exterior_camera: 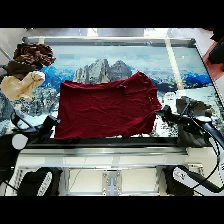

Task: Fold the shirts.

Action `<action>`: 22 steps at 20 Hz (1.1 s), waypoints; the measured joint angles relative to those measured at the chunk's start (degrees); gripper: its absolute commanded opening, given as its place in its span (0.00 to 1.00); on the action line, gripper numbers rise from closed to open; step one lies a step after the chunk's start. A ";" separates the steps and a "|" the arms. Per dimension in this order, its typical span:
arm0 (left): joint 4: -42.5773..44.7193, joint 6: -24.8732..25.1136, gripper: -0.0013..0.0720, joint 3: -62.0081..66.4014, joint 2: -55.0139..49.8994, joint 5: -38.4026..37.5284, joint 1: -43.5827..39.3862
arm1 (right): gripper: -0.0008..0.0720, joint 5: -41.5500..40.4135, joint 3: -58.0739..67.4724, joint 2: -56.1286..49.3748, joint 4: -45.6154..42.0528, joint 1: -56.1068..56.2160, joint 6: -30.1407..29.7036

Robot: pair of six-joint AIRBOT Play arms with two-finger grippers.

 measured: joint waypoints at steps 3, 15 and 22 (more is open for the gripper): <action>1.27 -10.99 0.90 -4.33 0.79 1.40 0.02 | 0.04 2.47 1.07 0.07 1.46 0.00 -0.94; 8.55 -24.39 0.90 -6.91 0.63 -2.82 0.02 | 0.04 4.50 1.73 0.13 3.96 0.00 -4.52; 6.56 -22.95 0.74 -6.95 -6.32 3.02 0.00 | 0.04 4.96 1.73 0.13 7.50 0.00 -5.97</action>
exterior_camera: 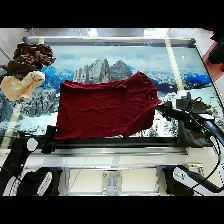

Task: Fold the shirts.

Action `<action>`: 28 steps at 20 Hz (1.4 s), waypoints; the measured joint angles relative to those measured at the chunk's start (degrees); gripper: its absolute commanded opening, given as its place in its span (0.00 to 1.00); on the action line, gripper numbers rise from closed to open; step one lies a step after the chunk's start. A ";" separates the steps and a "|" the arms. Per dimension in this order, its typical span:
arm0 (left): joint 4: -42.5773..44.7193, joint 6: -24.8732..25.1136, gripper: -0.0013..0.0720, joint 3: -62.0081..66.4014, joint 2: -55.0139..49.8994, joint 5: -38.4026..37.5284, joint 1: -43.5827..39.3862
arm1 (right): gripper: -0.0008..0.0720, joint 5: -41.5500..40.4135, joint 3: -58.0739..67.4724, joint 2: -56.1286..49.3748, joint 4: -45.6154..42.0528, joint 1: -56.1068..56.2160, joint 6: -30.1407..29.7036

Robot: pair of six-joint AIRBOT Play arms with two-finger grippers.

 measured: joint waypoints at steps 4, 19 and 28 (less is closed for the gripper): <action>-0.61 0.85 0.57 0.00 -2.86 3.26 0.00 | 0.04 0.79 -0.02 0.00 0.94 0.00 -0.35; -4.92 6.51 0.57 0.04 -5.20 -1.40 0.02 | 0.04 1.75 0.00 0.00 3.65 0.00 -0.70; -0.57 3.56 0.03 -0.04 -5.29 6.58 0.00 | 0.04 2.23 -0.02 0.00 5.31 0.00 -0.87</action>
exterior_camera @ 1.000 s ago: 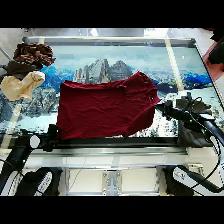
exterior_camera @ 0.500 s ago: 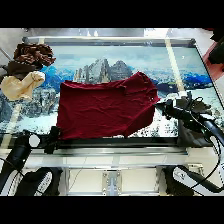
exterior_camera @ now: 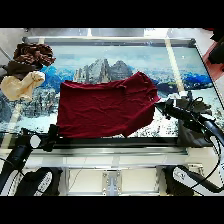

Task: Fold the shirts.

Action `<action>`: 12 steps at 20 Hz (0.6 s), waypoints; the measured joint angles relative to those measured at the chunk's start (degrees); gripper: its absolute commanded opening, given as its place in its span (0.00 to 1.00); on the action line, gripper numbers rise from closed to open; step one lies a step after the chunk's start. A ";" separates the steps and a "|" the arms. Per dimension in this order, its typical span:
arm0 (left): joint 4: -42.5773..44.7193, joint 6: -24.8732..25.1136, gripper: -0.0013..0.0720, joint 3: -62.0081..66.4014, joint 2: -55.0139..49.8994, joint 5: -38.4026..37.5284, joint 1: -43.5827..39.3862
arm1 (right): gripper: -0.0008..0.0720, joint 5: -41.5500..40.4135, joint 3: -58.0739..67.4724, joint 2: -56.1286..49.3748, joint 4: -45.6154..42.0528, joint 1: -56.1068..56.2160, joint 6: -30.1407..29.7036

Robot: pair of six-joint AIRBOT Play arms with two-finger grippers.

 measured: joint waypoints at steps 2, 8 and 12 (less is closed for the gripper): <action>-1.66 0.63 0.03 0.66 0.02 3.54 0.00 | 0.04 0.70 0.00 0.28 1.16 0.00 -0.33; -7.87 20.24 0.03 17.75 2.49 13.25 0.00 | 0.04 4.24 0.72 11.41 2.73 -2.21 0.04; -8.44 35.87 0.03 34.21 8.00 12.22 0.00 | 0.04 7.87 7.72 27.93 0.68 -7.87 7.28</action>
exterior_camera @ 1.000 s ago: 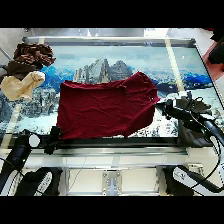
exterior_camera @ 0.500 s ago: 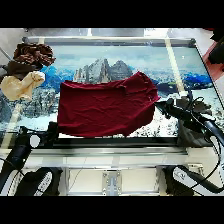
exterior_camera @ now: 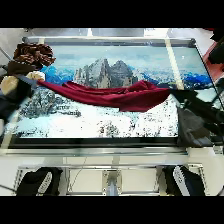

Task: Fold the shirts.

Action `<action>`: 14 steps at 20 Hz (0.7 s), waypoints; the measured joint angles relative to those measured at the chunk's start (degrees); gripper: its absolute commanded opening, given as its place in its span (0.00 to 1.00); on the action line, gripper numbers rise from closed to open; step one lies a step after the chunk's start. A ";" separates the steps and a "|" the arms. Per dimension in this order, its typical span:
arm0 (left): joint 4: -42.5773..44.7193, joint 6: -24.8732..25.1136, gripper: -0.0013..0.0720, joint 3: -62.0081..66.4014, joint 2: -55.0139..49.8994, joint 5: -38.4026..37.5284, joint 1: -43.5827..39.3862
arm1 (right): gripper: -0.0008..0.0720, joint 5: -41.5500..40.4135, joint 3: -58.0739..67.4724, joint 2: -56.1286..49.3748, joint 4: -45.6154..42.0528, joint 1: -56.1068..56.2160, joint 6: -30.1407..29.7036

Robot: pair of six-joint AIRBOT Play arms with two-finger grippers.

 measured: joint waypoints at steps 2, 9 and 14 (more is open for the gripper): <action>-0.13 6.19 0.02 7.67 2.56 -2.54 0.00 | 0.03 1.36 7.06 8.24 -1.73 -3.50 4.72; 0.52 26.64 0.02 31.93 4.98 -9.77 0.00 | 0.03 -1.46 35.76 18.75 -8.61 -9.84 13.07; 5.55 27.41 0.02 34.51 -3.21 -20.39 0.00 | 0.03 -1.53 39.36 10.49 -13.92 -10.45 12.90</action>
